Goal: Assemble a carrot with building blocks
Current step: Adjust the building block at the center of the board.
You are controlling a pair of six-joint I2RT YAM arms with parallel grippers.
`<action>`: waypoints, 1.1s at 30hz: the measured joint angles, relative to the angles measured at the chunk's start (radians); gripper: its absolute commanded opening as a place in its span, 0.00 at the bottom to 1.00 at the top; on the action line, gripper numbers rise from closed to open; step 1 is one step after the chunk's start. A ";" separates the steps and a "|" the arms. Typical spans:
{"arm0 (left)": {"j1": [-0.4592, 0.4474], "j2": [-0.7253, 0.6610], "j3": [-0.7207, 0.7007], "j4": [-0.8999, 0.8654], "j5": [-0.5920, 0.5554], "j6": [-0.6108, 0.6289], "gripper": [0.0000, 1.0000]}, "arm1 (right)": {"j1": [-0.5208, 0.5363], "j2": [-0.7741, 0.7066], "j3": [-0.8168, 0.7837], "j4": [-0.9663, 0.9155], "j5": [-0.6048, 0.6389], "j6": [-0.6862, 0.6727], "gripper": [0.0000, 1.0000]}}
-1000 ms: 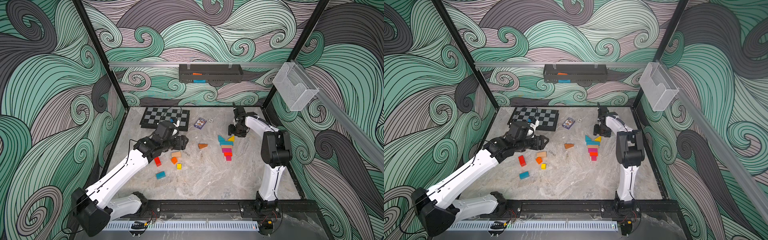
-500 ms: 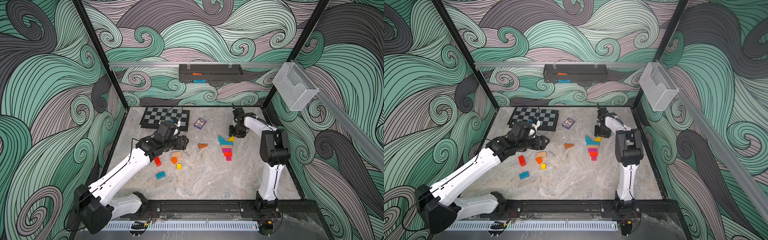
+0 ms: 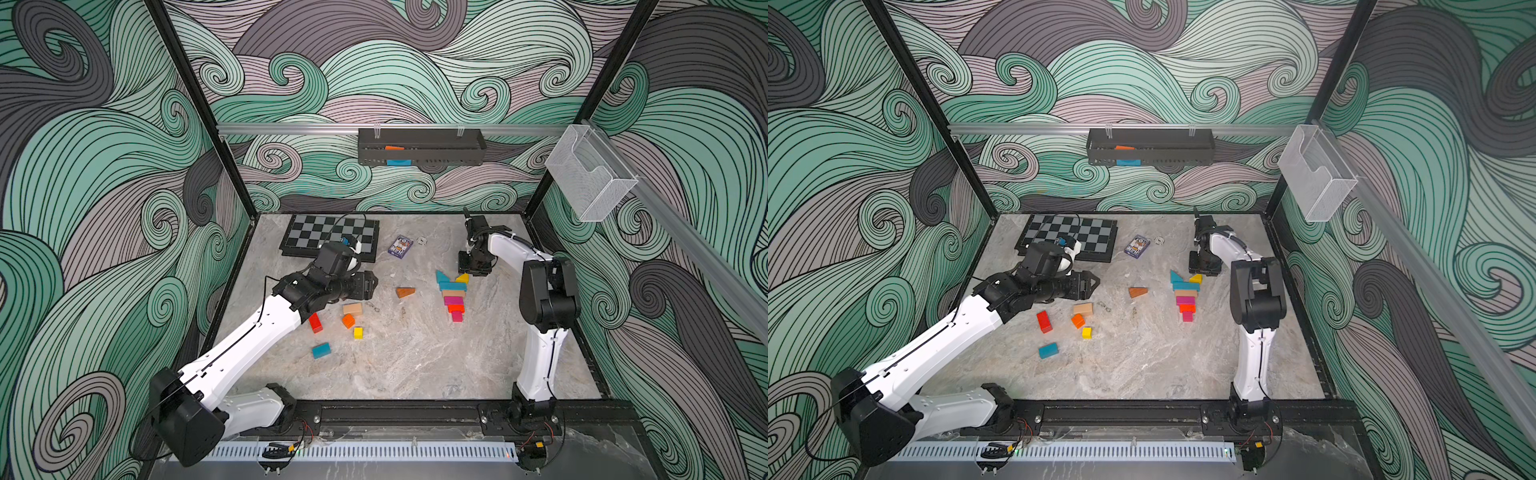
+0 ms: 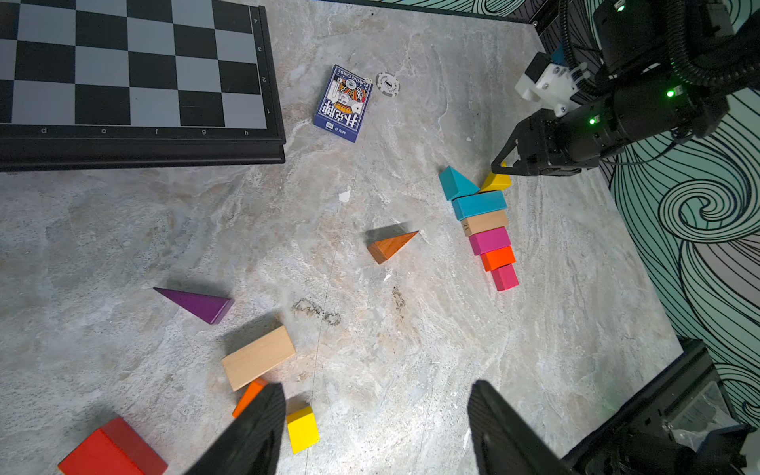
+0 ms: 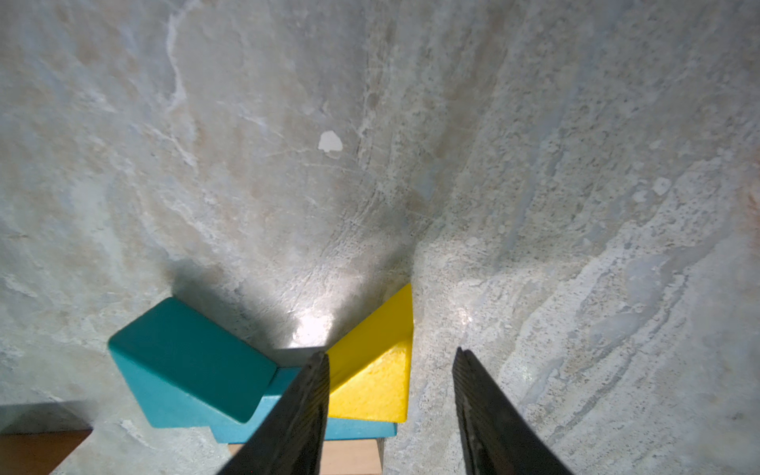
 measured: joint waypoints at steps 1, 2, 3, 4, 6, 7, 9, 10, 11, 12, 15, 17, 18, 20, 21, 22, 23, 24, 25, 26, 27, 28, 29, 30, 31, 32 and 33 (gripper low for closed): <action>0.000 0.000 0.000 0.000 0.000 0.000 0.71 | 0.000 0.002 0.000 0.000 -0.003 -0.001 0.50; 0.000 0.000 0.000 0.001 0.000 0.000 0.71 | 0.000 0.002 0.000 0.001 -0.005 -0.004 0.50; 0.000 0.000 0.000 0.001 0.000 0.000 0.71 | 0.000 0.004 0.000 0.001 -0.008 -0.006 0.49; 0.000 0.000 0.000 0.002 0.000 0.000 0.71 | 0.000 0.006 0.000 0.001 -0.012 -0.008 0.47; 0.000 0.000 0.000 0.003 0.000 0.000 0.72 | 0.001 0.009 0.000 0.001 -0.015 -0.013 0.45; 0.000 0.000 0.000 0.003 0.000 0.000 0.71 | 0.001 0.011 0.000 0.001 -0.017 -0.013 0.44; 0.000 0.000 0.000 0.004 0.000 0.000 0.71 | 0.002 0.011 0.000 0.001 -0.021 -0.016 0.44; 0.000 0.000 0.000 0.004 0.000 0.000 0.71 | 0.004 0.011 0.000 0.001 -0.022 -0.016 0.44; 0.000 0.000 0.000 0.004 0.000 0.000 0.71 | 0.006 0.011 0.000 0.002 -0.022 -0.016 0.43; 0.000 0.000 0.000 0.004 0.000 0.000 0.71 | 0.006 0.011 0.000 0.002 -0.022 -0.016 0.43; 0.000 0.000 0.000 0.004 0.000 0.000 0.71 | 0.007 0.011 0.000 0.003 -0.023 -0.016 0.41; 0.000 0.000 0.000 0.004 0.000 0.000 0.71 | 0.007 0.011 0.000 0.003 -0.023 -0.016 0.41; 0.000 0.000 0.000 0.004 0.000 0.000 0.71 | 0.007 0.011 0.000 0.003 -0.024 -0.016 0.41; 0.000 0.000 0.000 0.004 0.000 0.000 0.71 | 0.010 0.011 0.000 0.003 -0.025 -0.016 0.40; 0.000 0.000 0.000 0.004 0.000 0.000 0.71 | 0.010 0.011 0.000 0.003 -0.026 -0.016 0.41; 0.000 0.000 0.000 0.004 0.000 0.000 0.71 | 0.011 0.011 0.000 0.003 -0.027 -0.016 0.40; 0.000 0.000 0.000 0.004 0.000 0.000 0.71 | 0.011 0.011 0.000 0.003 -0.029 -0.016 0.40; 0.000 0.000 0.000 0.004 0.000 0.000 0.71 | 0.011 0.011 0.000 0.003 -0.030 -0.016 0.40; 0.000 0.000 0.000 0.004 0.000 0.000 0.71 | 0.012 0.012 0.000 0.003 -0.031 -0.016 0.39; 0.000 0.000 0.000 0.004 0.000 0.000 0.71 | 0.013 0.012 0.000 0.003 -0.032 -0.016 0.39; 0.000 0.000 0.000 0.004 0.000 0.000 0.71 | 0.013 0.013 0.000 0.003 -0.034 -0.017 0.37; 0.000 0.000 0.000 0.004 0.000 0.000 0.71 | 0.013 0.013 0.000 0.003 -0.034 -0.017 0.36; 0.000 0.000 0.000 0.004 0.000 0.000 0.71 | 0.013 0.014 0.000 0.003 -0.037 -0.019 0.36; 0.000 0.000 0.000 0.004 0.000 0.000 0.71 | 0.013 0.014 0.000 0.003 -0.037 -0.019 0.36; 0.000 0.000 0.000 0.004 0.000 0.000 0.71 | 0.013 0.014 0.000 0.003 -0.037 -0.019 0.36; 0.000 0.000 0.000 0.004 0.000 0.000 0.71 | 0.014 0.014 0.000 0.003 -0.037 -0.019 0.36; 0.000 0.000 0.000 0.004 0.000 0.000 0.71 | 0.013 0.014 0.000 0.003 -0.037 -0.019 0.36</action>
